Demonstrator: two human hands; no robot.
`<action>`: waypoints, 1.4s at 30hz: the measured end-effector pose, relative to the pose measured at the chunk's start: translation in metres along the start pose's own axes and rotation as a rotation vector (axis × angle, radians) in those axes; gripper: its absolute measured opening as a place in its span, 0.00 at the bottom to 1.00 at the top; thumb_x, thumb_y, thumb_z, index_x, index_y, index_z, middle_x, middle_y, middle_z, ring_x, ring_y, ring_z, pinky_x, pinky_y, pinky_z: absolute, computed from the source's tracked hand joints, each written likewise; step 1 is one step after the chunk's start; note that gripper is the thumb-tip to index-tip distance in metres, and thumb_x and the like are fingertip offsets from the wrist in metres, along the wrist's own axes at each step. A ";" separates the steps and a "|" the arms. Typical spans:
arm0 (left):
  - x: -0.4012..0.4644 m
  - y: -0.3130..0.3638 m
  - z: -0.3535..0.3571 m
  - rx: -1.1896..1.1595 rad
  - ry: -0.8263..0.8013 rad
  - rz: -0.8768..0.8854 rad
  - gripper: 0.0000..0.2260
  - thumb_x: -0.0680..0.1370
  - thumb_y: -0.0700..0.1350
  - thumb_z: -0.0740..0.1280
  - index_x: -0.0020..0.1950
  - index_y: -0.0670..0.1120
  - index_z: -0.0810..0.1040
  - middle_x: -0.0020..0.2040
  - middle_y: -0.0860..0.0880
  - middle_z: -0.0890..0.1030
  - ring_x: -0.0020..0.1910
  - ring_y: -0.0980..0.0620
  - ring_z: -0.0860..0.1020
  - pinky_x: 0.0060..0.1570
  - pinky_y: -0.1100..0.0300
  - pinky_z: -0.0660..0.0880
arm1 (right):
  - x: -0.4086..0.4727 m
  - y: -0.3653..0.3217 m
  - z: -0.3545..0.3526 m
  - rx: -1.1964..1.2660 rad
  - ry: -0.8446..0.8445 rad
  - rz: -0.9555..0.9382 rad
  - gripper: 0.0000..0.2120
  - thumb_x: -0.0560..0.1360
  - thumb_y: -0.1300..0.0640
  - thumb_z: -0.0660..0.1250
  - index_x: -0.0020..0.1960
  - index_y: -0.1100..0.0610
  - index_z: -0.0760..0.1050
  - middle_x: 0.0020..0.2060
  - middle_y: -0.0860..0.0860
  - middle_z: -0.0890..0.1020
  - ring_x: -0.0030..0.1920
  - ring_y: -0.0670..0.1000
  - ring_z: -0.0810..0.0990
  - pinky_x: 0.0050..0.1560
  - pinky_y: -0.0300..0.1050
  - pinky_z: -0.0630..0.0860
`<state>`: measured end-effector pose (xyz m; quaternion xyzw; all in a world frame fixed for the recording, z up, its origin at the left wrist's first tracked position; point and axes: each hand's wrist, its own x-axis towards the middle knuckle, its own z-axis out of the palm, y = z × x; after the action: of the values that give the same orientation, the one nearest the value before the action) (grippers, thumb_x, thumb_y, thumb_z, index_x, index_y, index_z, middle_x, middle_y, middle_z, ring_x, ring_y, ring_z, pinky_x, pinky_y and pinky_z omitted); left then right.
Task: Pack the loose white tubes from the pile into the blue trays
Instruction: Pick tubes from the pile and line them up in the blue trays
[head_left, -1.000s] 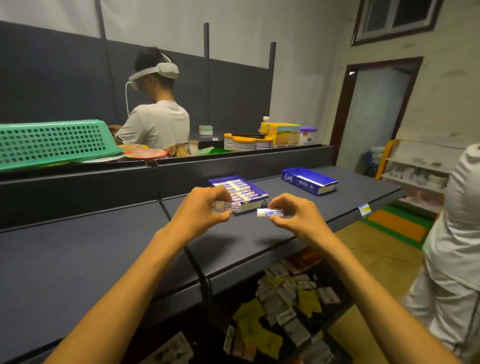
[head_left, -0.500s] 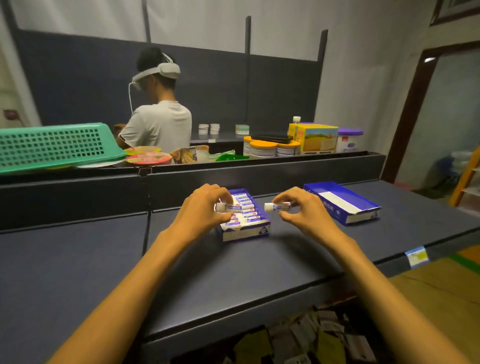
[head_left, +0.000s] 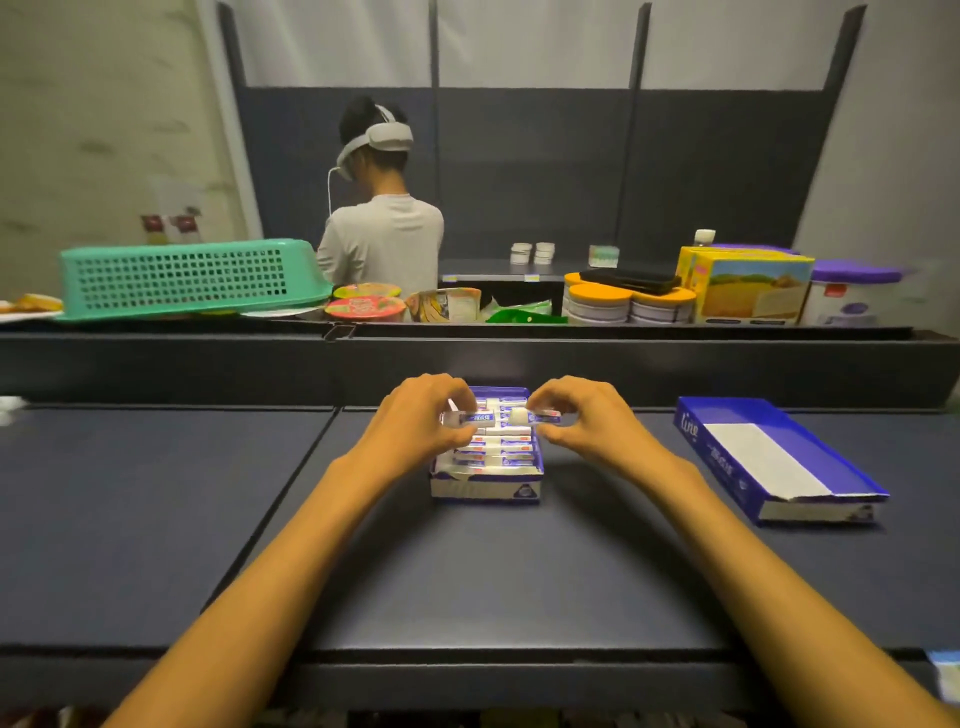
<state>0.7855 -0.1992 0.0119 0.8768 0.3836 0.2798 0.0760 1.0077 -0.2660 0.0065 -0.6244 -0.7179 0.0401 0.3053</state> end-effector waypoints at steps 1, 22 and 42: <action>0.002 0.000 0.001 -0.001 -0.008 -0.011 0.09 0.72 0.49 0.74 0.50 0.51 0.80 0.50 0.54 0.81 0.48 0.55 0.77 0.49 0.51 0.79 | 0.004 0.000 0.000 0.012 -0.008 -0.005 0.13 0.73 0.55 0.73 0.57 0.51 0.77 0.55 0.49 0.80 0.55 0.47 0.77 0.54 0.47 0.79; 0.026 -0.011 0.008 0.226 -0.226 -0.048 0.11 0.72 0.50 0.75 0.53 0.52 0.83 0.58 0.51 0.81 0.55 0.51 0.78 0.50 0.57 0.76 | 0.028 0.002 0.013 -0.015 -0.142 0.002 0.14 0.74 0.53 0.72 0.58 0.49 0.76 0.57 0.47 0.79 0.53 0.45 0.76 0.52 0.43 0.78; 0.026 -0.024 0.011 0.190 -0.304 0.042 0.12 0.76 0.47 0.70 0.59 0.47 0.82 0.59 0.48 0.79 0.56 0.49 0.77 0.53 0.54 0.78 | 0.028 -0.003 0.018 -0.083 -0.125 0.037 0.13 0.74 0.52 0.72 0.58 0.48 0.77 0.57 0.47 0.79 0.52 0.45 0.75 0.51 0.43 0.77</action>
<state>0.7905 -0.1635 0.0057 0.9200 0.3742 0.1079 0.0441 0.9952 -0.2354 0.0044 -0.6457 -0.7250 0.0550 0.2330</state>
